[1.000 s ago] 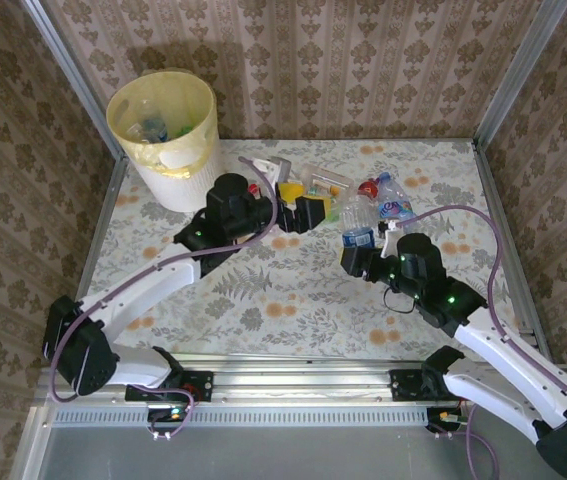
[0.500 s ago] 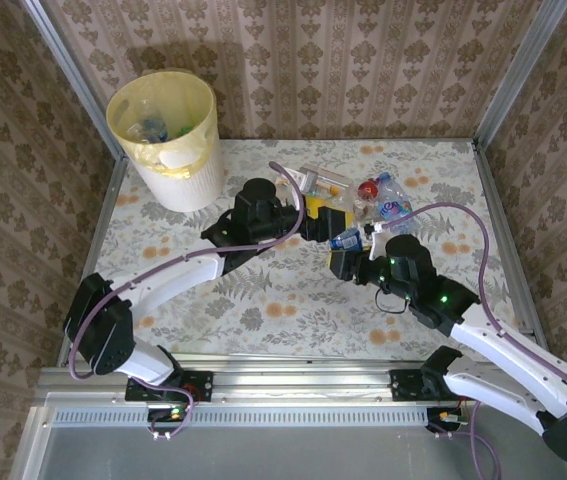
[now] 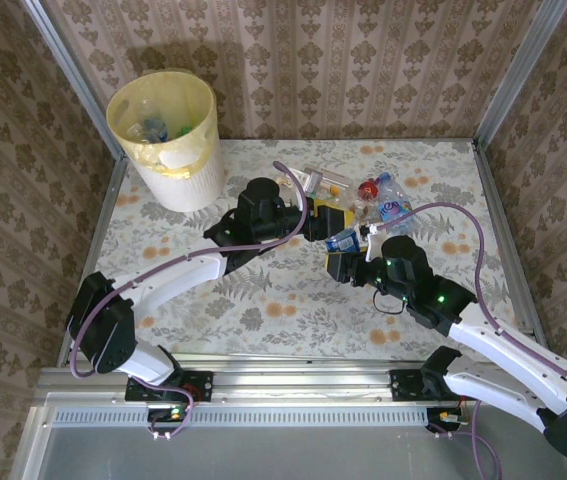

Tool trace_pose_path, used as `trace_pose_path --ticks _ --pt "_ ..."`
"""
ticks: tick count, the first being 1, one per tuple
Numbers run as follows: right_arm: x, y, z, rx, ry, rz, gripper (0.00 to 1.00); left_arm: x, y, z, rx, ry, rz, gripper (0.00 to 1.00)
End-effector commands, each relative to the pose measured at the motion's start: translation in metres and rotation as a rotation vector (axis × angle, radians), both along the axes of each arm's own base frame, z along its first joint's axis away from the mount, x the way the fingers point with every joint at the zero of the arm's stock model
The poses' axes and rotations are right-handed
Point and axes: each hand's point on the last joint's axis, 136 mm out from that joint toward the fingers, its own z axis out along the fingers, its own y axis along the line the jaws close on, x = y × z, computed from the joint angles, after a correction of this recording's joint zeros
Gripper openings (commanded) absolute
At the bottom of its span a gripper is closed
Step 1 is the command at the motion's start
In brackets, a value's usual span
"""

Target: Throw the plastic bottles in the bin

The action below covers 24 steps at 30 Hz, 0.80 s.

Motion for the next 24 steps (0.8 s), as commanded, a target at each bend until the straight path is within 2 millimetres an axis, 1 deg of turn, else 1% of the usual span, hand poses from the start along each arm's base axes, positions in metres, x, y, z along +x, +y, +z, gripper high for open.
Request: trace_pose_path --ticks 1,5,13,14,18,19,24 --pt "0.004 0.004 0.027 0.027 -0.075 0.003 0.40 0.000 -0.001 0.017 -0.029 -0.032 -0.008 0.48" --pt "0.003 0.004 0.026 0.026 -0.075 0.007 0.47 0.000 0.000 0.016 -0.026 -0.032 -0.006 0.39" --pt "0.001 0.002 0.024 0.022 -0.076 0.005 0.62 0.002 0.006 0.013 -0.019 -0.029 0.005 0.30" --pt "0.001 0.002 0.023 0.020 -0.075 0.004 0.66 0.003 0.007 0.014 -0.020 -0.030 0.007 0.30" --pt "0.000 0.001 0.021 0.012 -0.073 0.004 0.76 0.006 0.016 0.013 -0.018 -0.029 0.027 0.28" --pt "-0.001 0.000 0.021 0.012 -0.073 0.003 0.80 0.007 0.019 0.014 -0.019 -0.030 0.034 0.27" --pt "-0.006 -0.005 0.024 0.005 -0.104 0.009 0.99 0.015 0.044 0.018 -0.016 -0.049 0.103 0.27"
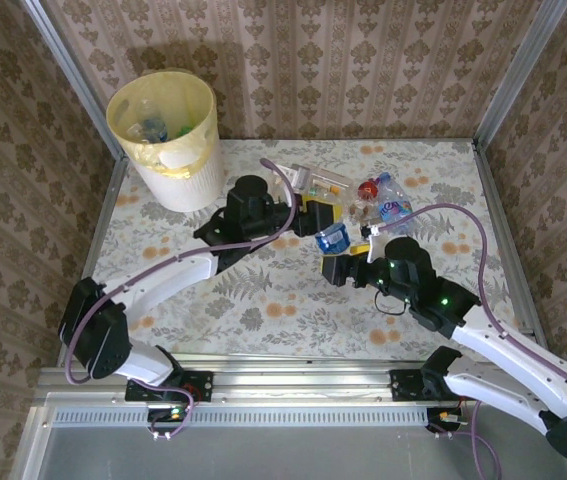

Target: Throw the plastic bottles in the bin

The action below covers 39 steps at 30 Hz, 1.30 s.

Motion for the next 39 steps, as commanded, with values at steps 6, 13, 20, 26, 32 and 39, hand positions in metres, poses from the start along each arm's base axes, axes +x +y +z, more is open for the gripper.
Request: trace_pose_path --ticks 6,13,20,26,32,39 --pt "-0.008 -0.009 0.010 -0.021 -0.071 0.003 1.00 0.015 0.065 0.024 0.039 -0.089 0.190 0.26" --pt "-0.011 -0.015 -0.001 -0.023 -0.052 -0.012 1.00 0.020 0.133 0.056 0.065 -0.182 0.378 0.26" --pt "-0.013 -0.016 -0.006 -0.032 -0.035 -0.012 1.00 0.010 0.188 0.091 0.086 -0.284 0.532 0.26" --pt "-0.008 -0.013 -0.009 -0.074 -0.029 -0.005 1.00 0.000 0.223 0.126 0.098 -0.390 0.637 0.26" --pt "0.002 -0.003 -0.005 -0.135 -0.024 0.028 1.00 -0.003 0.246 0.174 0.090 -0.545 0.732 0.27" --pt "0.022 0.005 0.008 -0.199 -0.026 0.039 1.00 0.007 0.265 0.241 0.147 -0.784 0.872 0.25"
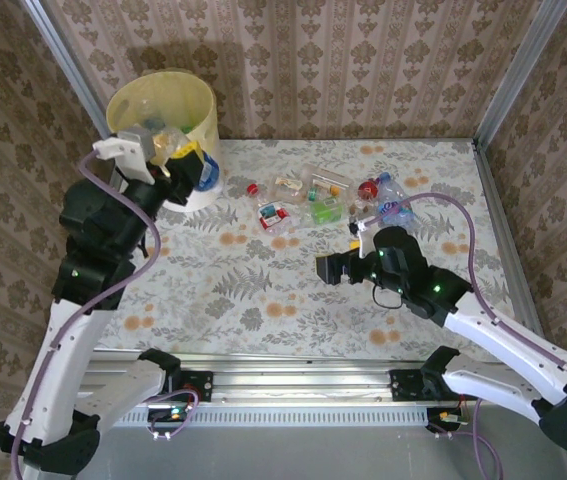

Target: Throw the plastic bottles in the bin

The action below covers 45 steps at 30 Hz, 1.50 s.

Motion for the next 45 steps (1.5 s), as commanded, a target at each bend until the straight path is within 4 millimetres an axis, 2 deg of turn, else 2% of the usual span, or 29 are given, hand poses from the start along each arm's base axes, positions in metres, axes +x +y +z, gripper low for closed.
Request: trace_pose_path --ticks 1,4,8,16,21,26,29,36,45 --pt "0.011 -0.001 0.014 -0.039 -0.034 0.003 1.00 0.002 0.018 0.047 0.075 -0.184 0.127 0.25" --pt "0.019 0.001 0.018 -0.049 -0.024 0.010 1.00 0.003 0.027 0.075 0.094 -0.298 0.208 0.25" --pt "0.031 0.000 0.020 -0.055 -0.011 0.007 1.00 0.000 0.041 0.101 0.097 -0.465 0.329 0.24" --pt "0.049 0.000 0.026 -0.053 0.013 0.014 1.00 0.002 0.051 0.129 0.086 -0.652 0.455 0.21" --pt "0.051 0.001 0.034 -0.043 0.011 0.015 1.00 0.001 0.052 0.134 0.072 -0.719 0.480 0.20" --pt "0.046 -0.005 0.042 -0.034 0.011 -0.004 1.00 0.000 0.050 0.133 0.073 -0.753 0.468 0.20" --pt "0.040 -0.014 0.044 -0.029 -0.001 -0.034 1.00 -0.002 0.053 0.134 0.078 -0.764 0.479 0.14" --pt "0.028 -0.029 0.044 -0.019 -0.017 -0.076 1.00 0.003 0.061 0.133 0.055 -0.768 0.491 0.16" --pt "0.024 -0.034 0.038 -0.014 -0.002 -0.097 1.00 0.011 0.061 0.131 0.045 -0.763 0.469 0.17"
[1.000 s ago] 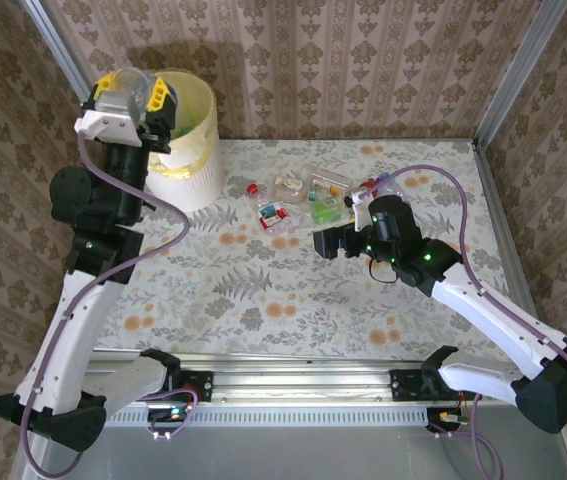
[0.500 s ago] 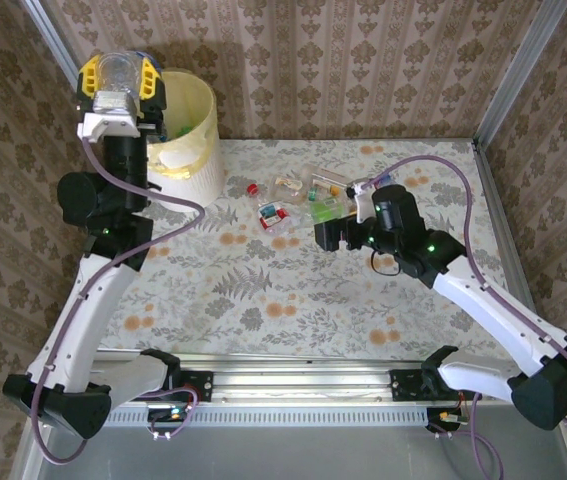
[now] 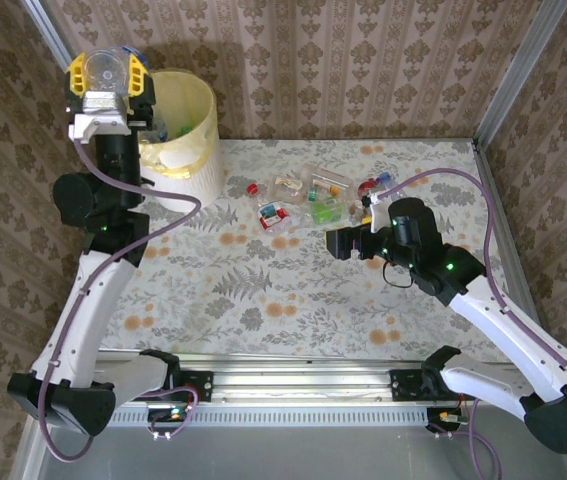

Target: Throw the plastic bottles in the bin

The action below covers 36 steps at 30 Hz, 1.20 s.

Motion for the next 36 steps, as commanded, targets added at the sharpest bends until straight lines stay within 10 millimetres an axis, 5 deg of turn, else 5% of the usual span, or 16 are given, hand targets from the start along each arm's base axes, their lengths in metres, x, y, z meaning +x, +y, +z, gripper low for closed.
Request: trace_pose_path --ticks 1,14,19,23,26,29,30,36 --pt "-0.001 -0.008 -0.002 -0.001 0.008 -0.039 1.00 -0.009 0.003 0.009 -0.021 -0.050 -0.028 0.17" --pt "0.012 0.002 -0.013 -0.012 0.044 -0.032 1.00 0.029 0.035 -0.005 -0.103 0.018 -0.045 0.19" --pt "0.021 0.006 -0.012 -0.006 0.044 -0.026 1.00 0.078 0.060 -0.024 -0.199 0.127 -0.086 0.19" --pt "0.025 0.008 -0.011 0.015 0.054 -0.027 1.00 0.150 0.071 -0.060 -0.248 0.344 -0.138 0.21" --pt "0.026 0.008 -0.008 0.023 0.048 -0.024 1.00 0.208 0.073 -0.105 -0.256 0.546 -0.156 0.35" --pt "0.025 0.006 -0.005 0.031 0.043 -0.022 1.00 0.247 0.080 -0.145 -0.327 0.706 -0.187 0.87" --pt "0.023 0.005 -0.004 0.031 0.045 -0.022 1.00 0.254 0.084 -0.150 -0.353 0.735 -0.193 0.96" --pt "0.015 -0.011 -0.005 0.019 0.038 -0.058 1.00 0.230 0.078 -0.104 -0.393 0.686 -0.266 1.00"
